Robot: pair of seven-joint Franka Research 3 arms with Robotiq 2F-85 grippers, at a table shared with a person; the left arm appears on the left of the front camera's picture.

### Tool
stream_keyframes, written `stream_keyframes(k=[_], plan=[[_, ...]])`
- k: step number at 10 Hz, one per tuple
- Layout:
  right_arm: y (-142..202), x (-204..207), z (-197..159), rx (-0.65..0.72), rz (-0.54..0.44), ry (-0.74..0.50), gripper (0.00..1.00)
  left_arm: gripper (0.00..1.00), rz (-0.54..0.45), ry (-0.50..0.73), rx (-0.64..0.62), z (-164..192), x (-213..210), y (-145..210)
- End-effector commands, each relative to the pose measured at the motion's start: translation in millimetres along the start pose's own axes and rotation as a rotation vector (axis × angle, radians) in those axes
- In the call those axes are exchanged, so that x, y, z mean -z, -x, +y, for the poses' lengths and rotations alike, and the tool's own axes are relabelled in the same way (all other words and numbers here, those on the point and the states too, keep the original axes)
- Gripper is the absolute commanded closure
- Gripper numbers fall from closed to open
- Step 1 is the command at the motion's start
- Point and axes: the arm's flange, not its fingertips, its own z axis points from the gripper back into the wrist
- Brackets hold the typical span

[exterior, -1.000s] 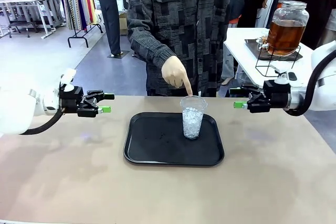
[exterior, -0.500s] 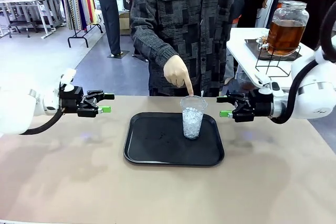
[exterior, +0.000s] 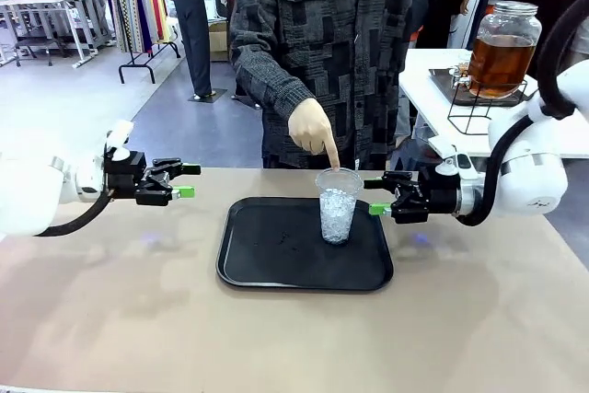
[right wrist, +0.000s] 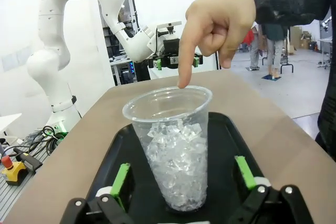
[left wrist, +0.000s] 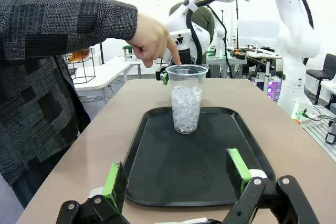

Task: Pour the drink into the iced cup.
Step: Pick up the iced cup indicated by the human and present it to them.

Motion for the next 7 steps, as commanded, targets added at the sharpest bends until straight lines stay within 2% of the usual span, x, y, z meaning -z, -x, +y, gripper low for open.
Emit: stream_keyframes(k=[1,7], plan=[[3,9,-1,-0.006,-0.01,0.004,0.0,0.0,0.0,0.0,0.002,0,1,-2],[14,28,-3,-0.006,0.003,0.004,0.0,0.0,0.0,0.0,0.002,0,1,-2]])
